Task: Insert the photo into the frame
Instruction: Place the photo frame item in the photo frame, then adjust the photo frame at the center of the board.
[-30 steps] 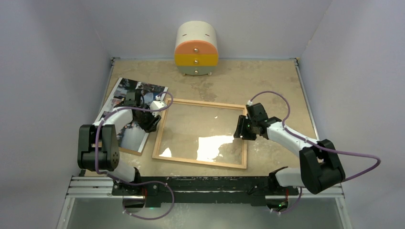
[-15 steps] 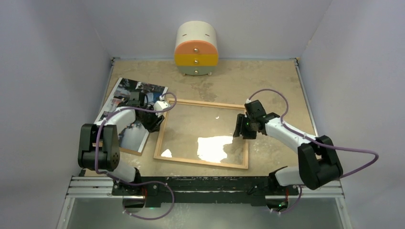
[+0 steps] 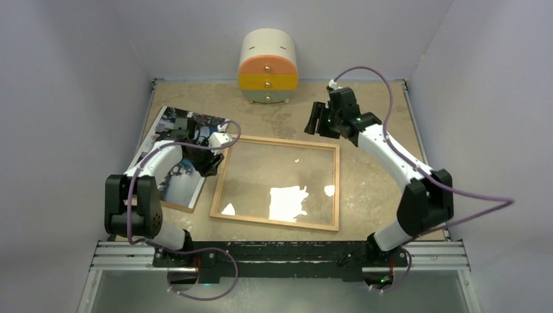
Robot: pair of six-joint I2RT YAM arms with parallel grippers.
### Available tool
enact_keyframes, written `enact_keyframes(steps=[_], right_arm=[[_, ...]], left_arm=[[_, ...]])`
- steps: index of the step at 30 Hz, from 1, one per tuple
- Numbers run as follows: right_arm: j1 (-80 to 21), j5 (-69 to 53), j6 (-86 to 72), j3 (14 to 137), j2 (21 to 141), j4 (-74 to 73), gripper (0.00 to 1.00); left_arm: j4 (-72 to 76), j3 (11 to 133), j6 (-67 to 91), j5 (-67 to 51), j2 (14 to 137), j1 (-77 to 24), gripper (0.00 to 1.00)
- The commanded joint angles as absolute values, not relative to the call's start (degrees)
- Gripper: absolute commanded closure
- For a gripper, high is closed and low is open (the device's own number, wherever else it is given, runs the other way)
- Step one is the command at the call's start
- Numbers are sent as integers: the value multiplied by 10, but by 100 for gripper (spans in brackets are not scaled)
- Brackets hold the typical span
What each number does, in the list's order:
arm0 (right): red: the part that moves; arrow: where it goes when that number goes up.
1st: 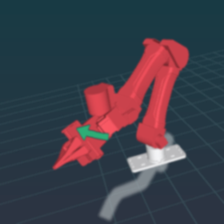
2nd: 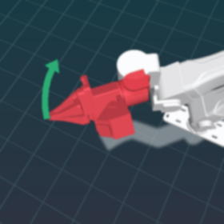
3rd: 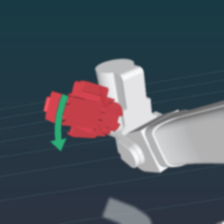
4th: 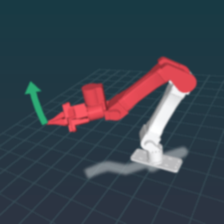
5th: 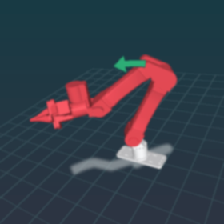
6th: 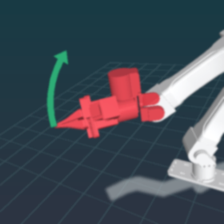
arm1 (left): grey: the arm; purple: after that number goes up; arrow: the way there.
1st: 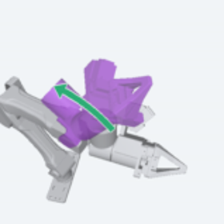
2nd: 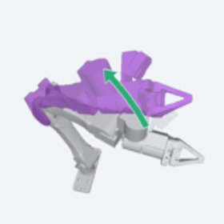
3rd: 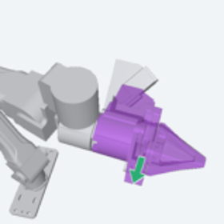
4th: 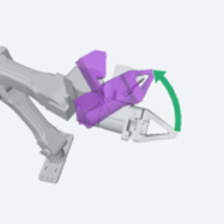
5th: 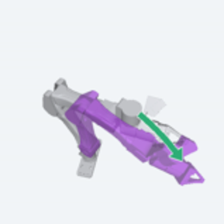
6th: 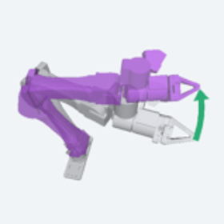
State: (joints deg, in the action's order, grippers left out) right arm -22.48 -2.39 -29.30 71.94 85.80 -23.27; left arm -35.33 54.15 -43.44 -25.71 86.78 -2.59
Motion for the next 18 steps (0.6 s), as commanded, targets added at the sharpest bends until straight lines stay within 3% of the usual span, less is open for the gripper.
enact_keyframes(steps=[1,9,18], right_arm=[[-225,-4,-233,797,954,-170,37],[-223,-16,-200,920,1135,-139,38],[-205,-23,-218,875,1176,-83,39]], left_arm=[[-464,537,-538,-289,819,-23,48],[-496,458,-628,-212,733,-25,46],[-556,374,-711,-201,642,-86,28]])
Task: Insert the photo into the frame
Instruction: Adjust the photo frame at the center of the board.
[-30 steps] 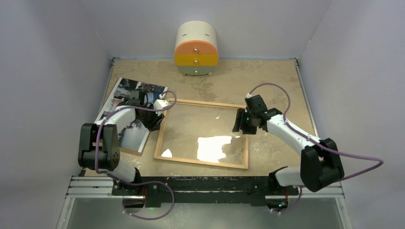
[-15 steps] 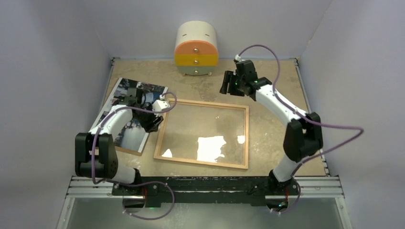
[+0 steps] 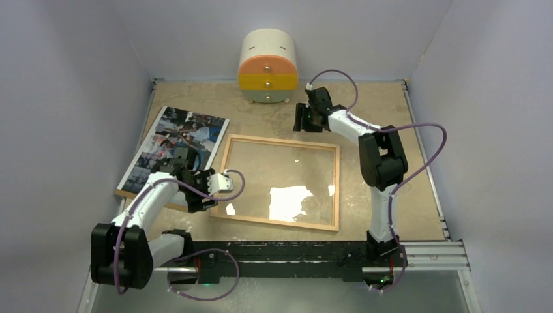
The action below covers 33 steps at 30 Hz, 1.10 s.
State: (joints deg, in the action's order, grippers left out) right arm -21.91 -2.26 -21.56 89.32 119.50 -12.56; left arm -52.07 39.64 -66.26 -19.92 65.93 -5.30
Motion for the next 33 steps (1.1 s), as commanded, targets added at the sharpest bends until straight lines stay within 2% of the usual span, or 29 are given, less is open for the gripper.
enact_keyframes(steps=[1,10,13,22,33], right_arm=[[-201,-24,-221,864,1173,-79,39],[-171,-38,-239,823,1168,-71,40],[-168,-43,-242,818,1169,-71,40],[-168,-58,-237,786,1162,-69,40],[-167,-1,-288,581,1059,-61,44]], left_arm=[[-563,369,-712,-206,637,-99,27],[-528,291,-781,-174,562,-158,18],[-465,276,-757,-173,549,-171,12],[-308,254,-674,-162,565,-191,8],[-110,242,-663,-12,672,-191,5]])
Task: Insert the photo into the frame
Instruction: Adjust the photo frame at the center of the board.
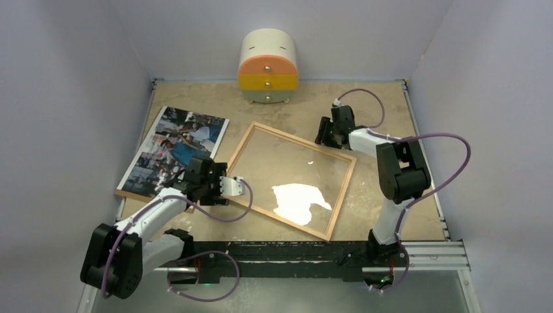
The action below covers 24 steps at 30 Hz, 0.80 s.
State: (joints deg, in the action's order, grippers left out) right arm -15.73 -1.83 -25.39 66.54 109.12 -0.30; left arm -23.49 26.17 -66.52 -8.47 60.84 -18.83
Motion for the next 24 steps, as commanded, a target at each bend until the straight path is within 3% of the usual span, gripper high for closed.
enact_keyframes(steps=[1,8,24], right_arm=[[-167,5,-295,559,1044,-61,44],[-167,11,-331,443,949,-47,44],[-167,30,-385,311,809,-58,44]], left_arm=[[-108,254,-661,-7,696,-191,5],[-61,318,-642,-2,779,-191,4],[8,498,-558,55,970,-221,2]])
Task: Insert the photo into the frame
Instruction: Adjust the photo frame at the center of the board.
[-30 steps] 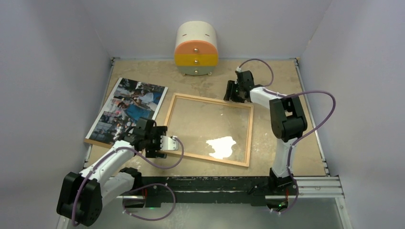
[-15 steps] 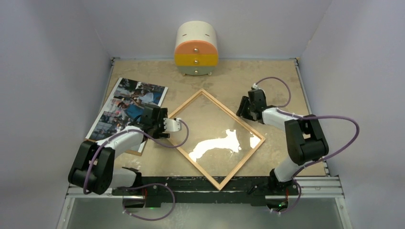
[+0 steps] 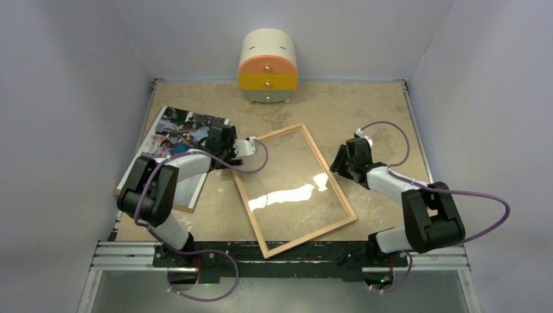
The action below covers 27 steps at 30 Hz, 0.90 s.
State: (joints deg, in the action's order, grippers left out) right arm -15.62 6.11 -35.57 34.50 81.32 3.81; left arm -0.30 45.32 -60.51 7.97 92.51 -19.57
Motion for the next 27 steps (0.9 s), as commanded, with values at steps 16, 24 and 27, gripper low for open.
enact_keyframes(steps=[16,24,27], right_arm=[[-167,28,-417,325,786,-99,38],[-147,92,-404,405,726,-168,22],[-142,78,-396,424,731,-185,18]], left_arm=[[-31,660,-474,60,1046,-243,0],[-243,734,-460,-60,977,-167,0],[-277,679,-510,-77,935,-123,0]])
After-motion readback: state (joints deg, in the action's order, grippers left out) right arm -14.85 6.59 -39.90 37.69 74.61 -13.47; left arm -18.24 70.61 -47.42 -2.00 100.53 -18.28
